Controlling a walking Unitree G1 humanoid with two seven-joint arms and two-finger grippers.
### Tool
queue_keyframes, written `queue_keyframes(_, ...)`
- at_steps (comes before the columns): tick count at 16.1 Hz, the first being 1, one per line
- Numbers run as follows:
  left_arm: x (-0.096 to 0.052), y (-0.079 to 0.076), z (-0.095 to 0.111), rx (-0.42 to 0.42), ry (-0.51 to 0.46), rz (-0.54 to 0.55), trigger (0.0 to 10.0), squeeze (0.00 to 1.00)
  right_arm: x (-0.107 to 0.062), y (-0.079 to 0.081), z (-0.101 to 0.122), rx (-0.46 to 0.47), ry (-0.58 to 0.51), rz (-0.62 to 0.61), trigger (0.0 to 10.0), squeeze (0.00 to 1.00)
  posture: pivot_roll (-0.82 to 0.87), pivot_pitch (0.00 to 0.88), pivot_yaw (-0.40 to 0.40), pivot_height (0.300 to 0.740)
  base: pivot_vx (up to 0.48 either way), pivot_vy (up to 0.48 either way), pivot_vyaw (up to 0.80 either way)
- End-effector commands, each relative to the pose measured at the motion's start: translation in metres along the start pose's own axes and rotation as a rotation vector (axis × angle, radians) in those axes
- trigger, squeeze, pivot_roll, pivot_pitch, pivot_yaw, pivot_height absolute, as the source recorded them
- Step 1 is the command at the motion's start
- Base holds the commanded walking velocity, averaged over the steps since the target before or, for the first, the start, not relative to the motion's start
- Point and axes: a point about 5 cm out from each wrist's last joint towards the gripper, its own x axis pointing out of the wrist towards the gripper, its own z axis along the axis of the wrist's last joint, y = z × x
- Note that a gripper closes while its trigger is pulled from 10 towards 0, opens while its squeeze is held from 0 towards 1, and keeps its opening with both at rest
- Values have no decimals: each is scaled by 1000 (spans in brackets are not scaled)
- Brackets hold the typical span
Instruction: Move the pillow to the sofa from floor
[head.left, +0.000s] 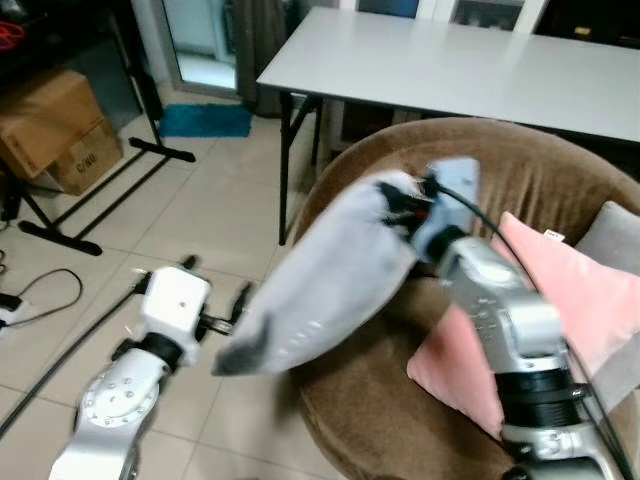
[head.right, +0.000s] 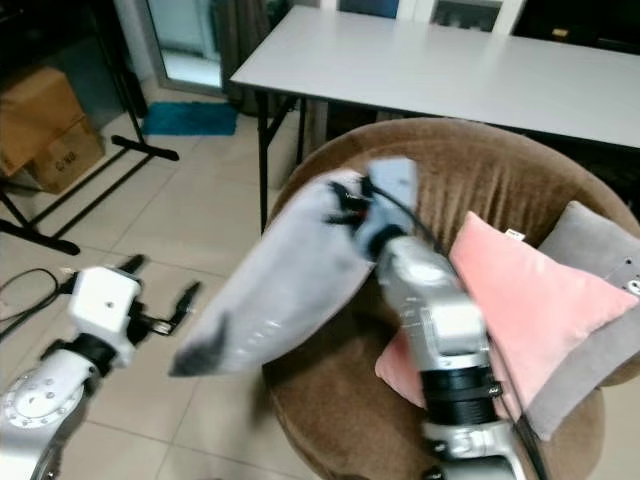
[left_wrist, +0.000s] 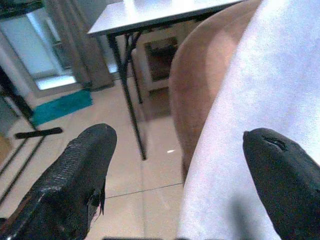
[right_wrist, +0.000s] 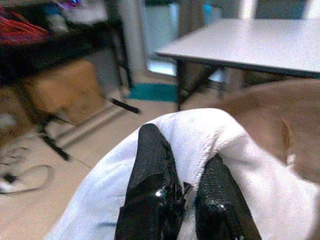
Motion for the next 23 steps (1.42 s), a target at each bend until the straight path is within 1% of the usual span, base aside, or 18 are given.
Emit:
queue_keyframes(1, -4, 3, -2, 8, 19, 2, 10000, 0, 2, 9, 17, -19, -78, 40, 10000, 0, -5, 0, -35, 740, 0, 0, 0)
queue_keyframes(4, -8, -4, -4, 5, 37, -67, 10000, 0, 15, 7, 23, -59, -68, 36, 10000, 0, -5, 0, -37, 740, 0, 0, 0)
queue_keyframes(5, -9, -5, -3, 6, 38, -82, 10000, 0, 24, 4, 26, -82, -65, 32, 10000, 0, -6, 0, -37, 740, 0, 0, 0)
queue_keyframes(6, -9, -5, -2, 12, 41, -102, 10000, 0, 36, 1, 29, -131, -65, 27, 10000, 0, -3, 0, -35, 740, 0, 0, 0)
queue_keyframes(8, -10, -5, -1, 23, 43, -118, 10000, 0, 49, -8, 31, -187, -46, -16, 10000, 0, 7, 0, -39, 740, 0, 0, 0)
queue_keyframes(9, -10, -5, -1, 24, 43, -120, 10000, 0, 52, -10, 31, -190, -39, -27, 10000, 0, 7, 0, -39, 740, 0, 0, 0)
queue_keyframes(11, -15, -5, 0, 33, 53, -139, 10000, 0, 63, -30, 33, -257, 11, -118, 10000, 0, 23, 0, -49, 740, 0, 0, 0)
queue_keyframes(12, -17, -6, 0, 37, 59, -149, 10000, 0, 66, -37, 34, -294, 23, -142, 10000, 0, 31, 0, -56, 740, 0, 0, 0)
queue_keyframes(13, -20, -8, 0, 39, 65, -156, 10000, 0, 67, -46, 37, -351, 40, -187, 10000, 0, 38, 0, -61, 740, 0, 0, 0)
queue_keyframes(14, -22, -8, 0, 41, 71, -160, 10000, 0, 67, -54, 39, -387, 60, -231, 10000, 0, 43, 0, -67, 740, 0, 0, 0)
queue_keyframes(15, -24, -9, 0, 40, 76, -161, 10000, 0, 66, -61, 44, -406, 62, -265, 10000, 0, 48, 0, -73, 740, 0, 0, 0)
queue_keyframes(16, -29, -10, 0, 39, 85, -163, 10000, 0, 65, -67, 51, -457, 55, -299, 10000, 0, 58, 0, -79, 740, 0, 0, 0)
queue_keyframes(18, -33, -12, 0, 39, 95, -167, 10000, 0, 65, -74, 61, -520, 43, -345, 10000, 0, 63, 0, -83, 740, 0, 0, 0)
queue_keyframes(19, -36, -13, 0, 37, 101, -168, 10000, 0, 64, -77, 70, -521, 19, -362, 10000, 0, 69, 0, -85, 740, 0, 0, 0)
queue_keyframes(20, -38, -13, 0, 36, 106, -168, 10000, 0, 64, -79, 73, -527, 16, -372, 10000, 0, 72, 0, -85, 740, 0, 0, 0)
queue_keyframes(21, -39, -14, 0, 36, 109, -169, 10000, 0, 64, -80, 73, -528, 19, -375, 10000, 0, 74, 0, -85, 740, 0, 0, 0)
queue_keyframes(23, -41, -13, 0, 40, 116, -171, 10000, 0, 63, -82, 66, -516, 39, -399, 10000, 0, 78, 0, -83, 740, 0, 0, 0)
